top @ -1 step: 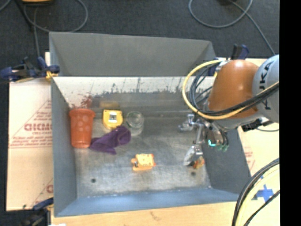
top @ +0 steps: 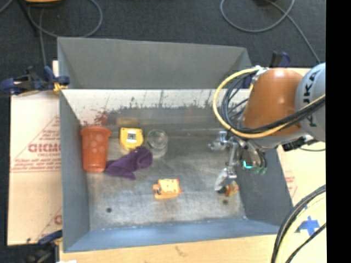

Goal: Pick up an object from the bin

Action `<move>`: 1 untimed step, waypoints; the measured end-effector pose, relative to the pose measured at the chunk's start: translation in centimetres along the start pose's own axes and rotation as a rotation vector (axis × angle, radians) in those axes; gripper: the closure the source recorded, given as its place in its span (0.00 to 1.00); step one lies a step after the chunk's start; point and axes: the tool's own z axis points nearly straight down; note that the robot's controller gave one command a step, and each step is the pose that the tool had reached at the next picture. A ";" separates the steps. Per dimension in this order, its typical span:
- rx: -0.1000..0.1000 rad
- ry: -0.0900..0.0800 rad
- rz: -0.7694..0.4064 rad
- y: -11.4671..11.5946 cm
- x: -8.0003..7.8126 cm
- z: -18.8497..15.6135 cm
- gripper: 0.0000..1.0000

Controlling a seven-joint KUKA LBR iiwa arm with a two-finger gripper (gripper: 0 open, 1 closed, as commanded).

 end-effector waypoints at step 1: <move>0.002 -0.009 -0.038 1.6 2.3 3.4 0.00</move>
Offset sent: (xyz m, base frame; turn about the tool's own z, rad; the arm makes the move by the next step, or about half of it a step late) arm -0.0069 0.1295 -0.0753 -0.3331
